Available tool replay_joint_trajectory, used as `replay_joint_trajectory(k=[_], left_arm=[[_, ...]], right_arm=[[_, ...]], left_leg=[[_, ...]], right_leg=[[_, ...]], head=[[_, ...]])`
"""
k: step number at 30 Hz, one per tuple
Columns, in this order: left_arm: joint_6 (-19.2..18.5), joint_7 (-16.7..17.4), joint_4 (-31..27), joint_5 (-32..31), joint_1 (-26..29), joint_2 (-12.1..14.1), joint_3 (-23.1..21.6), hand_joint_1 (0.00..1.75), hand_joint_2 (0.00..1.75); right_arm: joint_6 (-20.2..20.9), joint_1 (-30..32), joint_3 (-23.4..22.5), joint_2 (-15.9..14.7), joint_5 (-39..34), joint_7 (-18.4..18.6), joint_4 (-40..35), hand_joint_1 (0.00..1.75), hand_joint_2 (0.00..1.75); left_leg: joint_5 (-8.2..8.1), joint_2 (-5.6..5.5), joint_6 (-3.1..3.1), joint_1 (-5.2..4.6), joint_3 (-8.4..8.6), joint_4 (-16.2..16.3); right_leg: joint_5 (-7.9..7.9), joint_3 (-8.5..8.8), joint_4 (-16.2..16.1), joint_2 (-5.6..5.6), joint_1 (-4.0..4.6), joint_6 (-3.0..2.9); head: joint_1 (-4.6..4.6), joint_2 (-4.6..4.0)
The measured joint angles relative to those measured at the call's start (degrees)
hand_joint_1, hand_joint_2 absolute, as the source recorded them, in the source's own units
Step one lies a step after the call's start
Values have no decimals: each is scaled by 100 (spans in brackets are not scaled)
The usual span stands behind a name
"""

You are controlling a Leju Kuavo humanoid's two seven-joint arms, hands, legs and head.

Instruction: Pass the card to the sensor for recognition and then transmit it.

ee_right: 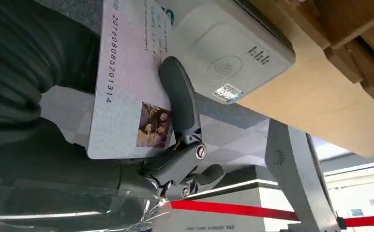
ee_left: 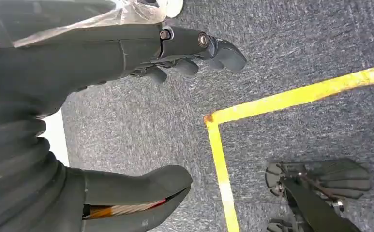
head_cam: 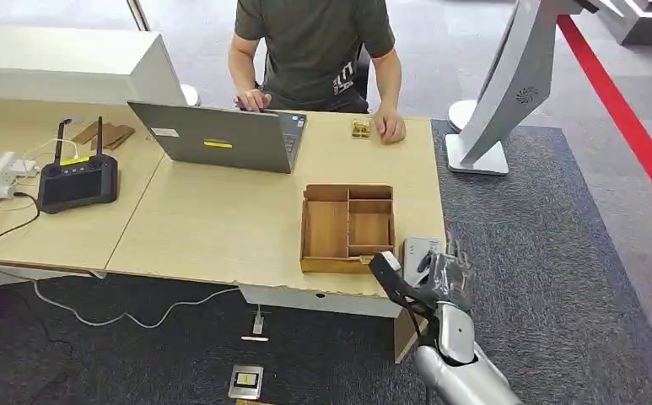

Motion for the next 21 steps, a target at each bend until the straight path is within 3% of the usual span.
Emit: replay_joint_trajectory(k=[13, 21], left_arm=[[-2, 0, 0, 0, -20, 0, -2, 0, 175], [4, -4, 0, 0, -1, 0, -2, 0, 175]], right_arm=[[105, 1, 98, 0, 72, 103, 85, 175, 175], [-98, 31, 114, -4, 475, 160, -2, 175, 175]], left_leg=[[0, 0, 0, 0, 0, 0], [0, 0, 0, 0, 0, 0]], right_leg=[[0, -1, 0, 0, 0, 0], [0, -1, 0, 0, 0, 0]], head=[[2, 0], [0, 0]])
